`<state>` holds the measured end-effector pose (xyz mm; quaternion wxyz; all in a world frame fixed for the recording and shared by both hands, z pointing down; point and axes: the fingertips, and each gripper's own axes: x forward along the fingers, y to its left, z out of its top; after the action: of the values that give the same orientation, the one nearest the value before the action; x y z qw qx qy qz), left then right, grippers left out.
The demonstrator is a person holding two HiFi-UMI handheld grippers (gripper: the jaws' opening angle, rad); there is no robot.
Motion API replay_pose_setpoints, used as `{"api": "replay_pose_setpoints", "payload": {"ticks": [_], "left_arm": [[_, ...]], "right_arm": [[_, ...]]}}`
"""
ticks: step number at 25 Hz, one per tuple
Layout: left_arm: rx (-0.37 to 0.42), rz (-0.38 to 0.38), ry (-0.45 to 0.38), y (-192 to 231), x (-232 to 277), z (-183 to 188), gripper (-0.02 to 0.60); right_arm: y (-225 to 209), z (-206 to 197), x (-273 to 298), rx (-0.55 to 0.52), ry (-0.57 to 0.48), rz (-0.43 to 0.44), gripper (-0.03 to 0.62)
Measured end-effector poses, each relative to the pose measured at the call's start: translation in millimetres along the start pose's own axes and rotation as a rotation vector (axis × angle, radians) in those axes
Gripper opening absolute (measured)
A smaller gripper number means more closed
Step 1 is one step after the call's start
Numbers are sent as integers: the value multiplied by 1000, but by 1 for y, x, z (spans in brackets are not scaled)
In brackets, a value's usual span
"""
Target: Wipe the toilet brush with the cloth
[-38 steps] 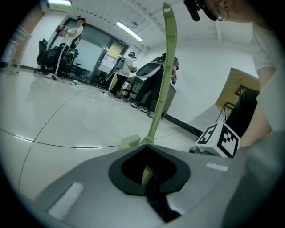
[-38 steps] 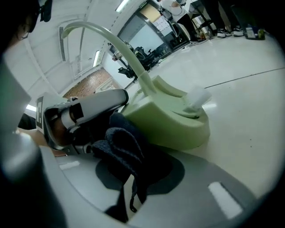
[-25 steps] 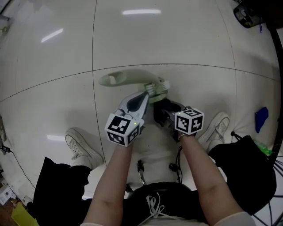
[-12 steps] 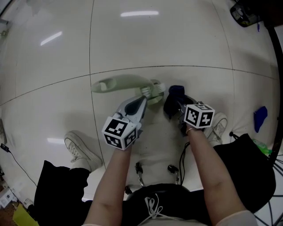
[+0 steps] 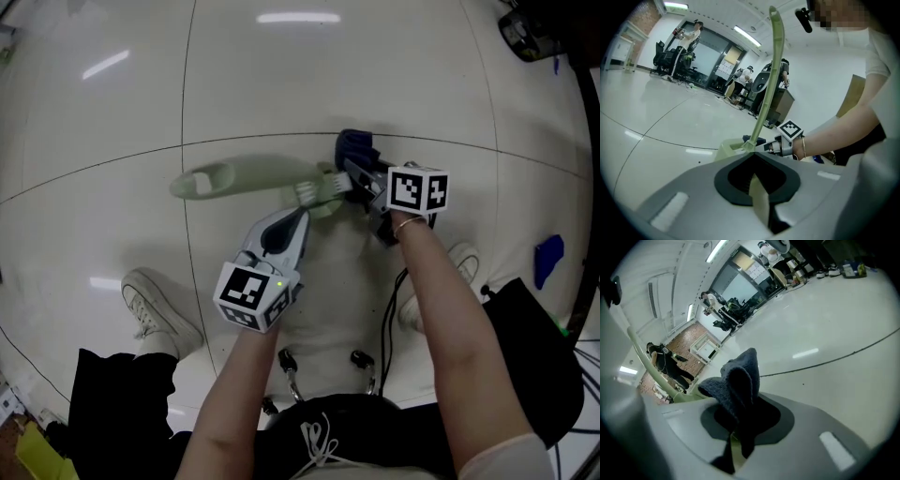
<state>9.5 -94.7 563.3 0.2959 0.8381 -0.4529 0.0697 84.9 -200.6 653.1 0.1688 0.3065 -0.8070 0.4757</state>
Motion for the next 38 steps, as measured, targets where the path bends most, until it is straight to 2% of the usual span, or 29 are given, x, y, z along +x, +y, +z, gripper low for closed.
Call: {"api": "replay_pose_setpoints", "payload": {"ticks": [5,7,10,13,19,21,23,27,29,31,34,36,38], "left_arm": [[-2,9,-21,-1,2,1,6],[32,6,-3,-1,2,0,6],[100,3,30,-1,3,0,6],[108,10,36,2,2,2,6],[109,9,66,7,5,6,6],[130,7,77,7,7,7,6],[144,4,81,6,8,7,6],[138,-8,83,6,9,6,6],[137,-14,87,6,9,5,6],[148,-24,91,5,10,6,6],[189,-37,103,3,12,6,6],[195,-34,100,2,11,5,6],[194,-31,91,0,11,4,6]], "right_arm": [[-2,-7,6,58,38,22,64],[0,-11,5,99,30,39,63],[2,-18,0,111,21,18,61],[4,-27,-7,130,-2,-12,61],[6,-46,-21,327,-112,-26,63],[6,-50,-28,419,-178,3,63],[8,-57,-34,461,-216,42,63],[14,-78,-43,435,-179,85,63],[10,-78,-49,412,-173,59,63],[2,-60,-59,334,-198,-14,63],[4,-9,-68,124,-273,-92,63],[25,28,-65,-14,-318,-51,63],[57,58,-54,-105,-332,66,63]]}}
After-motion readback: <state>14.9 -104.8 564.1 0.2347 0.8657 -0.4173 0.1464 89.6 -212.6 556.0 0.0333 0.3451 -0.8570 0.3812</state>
